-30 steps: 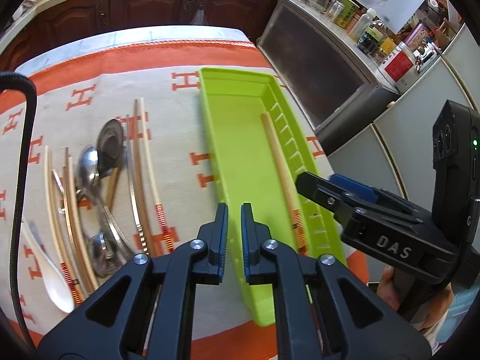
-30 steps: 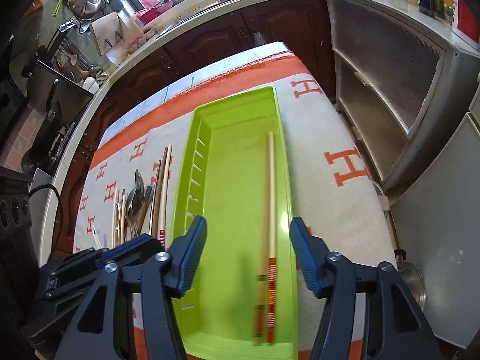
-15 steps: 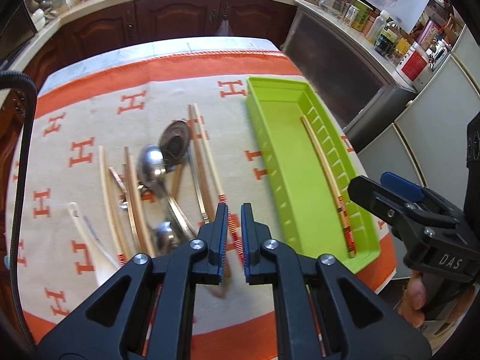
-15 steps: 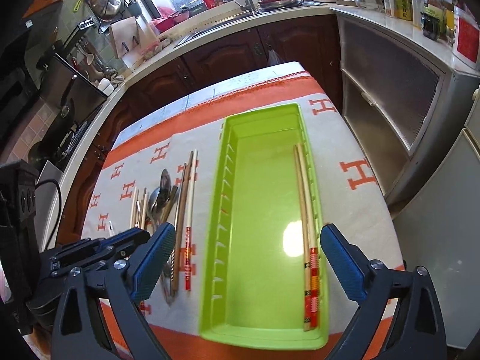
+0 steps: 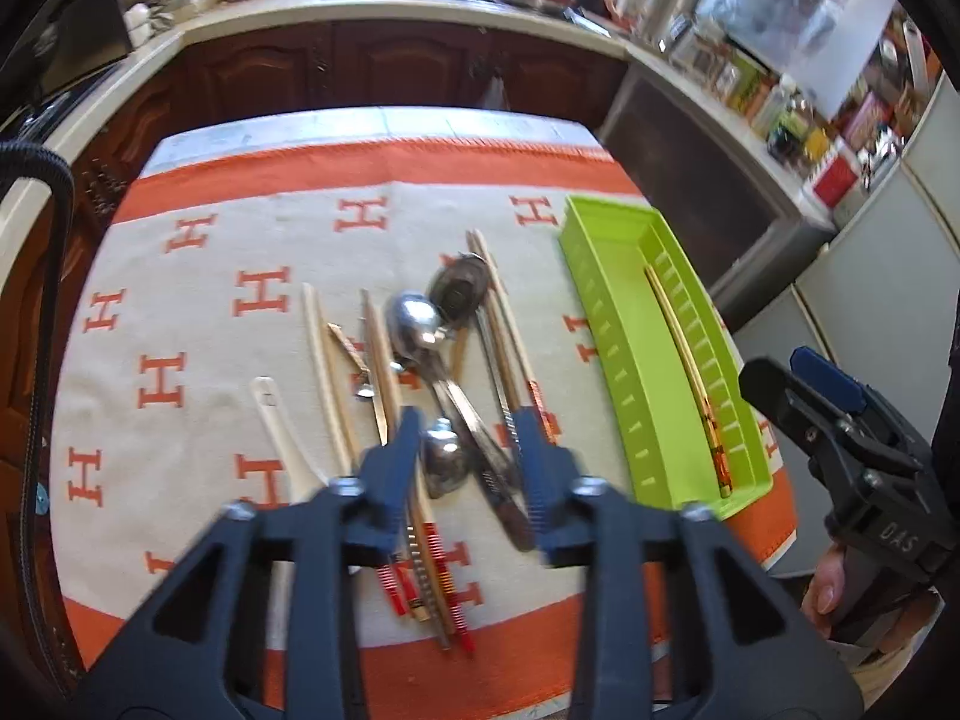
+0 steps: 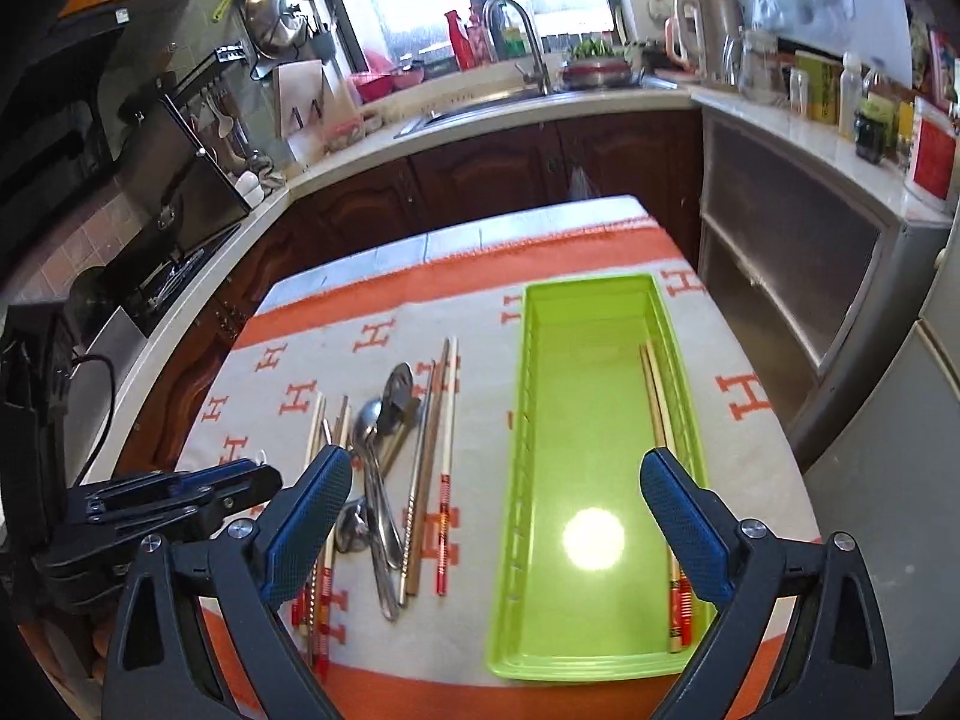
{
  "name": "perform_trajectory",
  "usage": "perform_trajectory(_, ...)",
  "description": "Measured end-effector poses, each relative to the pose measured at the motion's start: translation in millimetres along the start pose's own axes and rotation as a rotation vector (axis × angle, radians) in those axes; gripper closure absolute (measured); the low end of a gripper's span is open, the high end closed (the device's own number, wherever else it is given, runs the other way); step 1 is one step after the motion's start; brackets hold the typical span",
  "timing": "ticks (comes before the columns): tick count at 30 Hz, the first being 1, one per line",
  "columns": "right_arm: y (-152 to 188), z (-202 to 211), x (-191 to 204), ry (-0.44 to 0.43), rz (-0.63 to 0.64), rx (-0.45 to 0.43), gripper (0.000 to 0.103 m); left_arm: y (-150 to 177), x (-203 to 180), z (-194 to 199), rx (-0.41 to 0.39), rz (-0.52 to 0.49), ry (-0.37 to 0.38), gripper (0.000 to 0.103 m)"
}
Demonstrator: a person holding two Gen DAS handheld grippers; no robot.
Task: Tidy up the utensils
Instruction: 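Move the left tool to the white ceramic spoon while the right tool approaches a metal spoon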
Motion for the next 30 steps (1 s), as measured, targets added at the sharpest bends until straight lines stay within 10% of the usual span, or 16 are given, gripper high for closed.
perform_trajectory(10, 3, -4, 64, -0.031, 0.133, 0.011, 0.005, 12, 75, 30, -0.090, 0.084, -0.094, 0.050)
perform_trajectory(18, 13, -31, 103, -0.072, 0.218, 0.050, 0.007, 28, 106, 7, -0.053, 0.109, -0.032, 0.056)
perform_trajectory(30, 36, -105, 122, -0.114, 0.242, 0.206, 0.050, 28, 130, -52, 0.012, 0.203, 0.198, 0.062)
Point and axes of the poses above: each gripper's, at about its wrist camera, not at the fingertips, and z roughly against the way its jaws point, x to its left, y to its underside, the point moved 7 cm from there along -z, roughly the way its jaws point, and after that the axes turned 4 degrees about x, right-handed, at the moved point
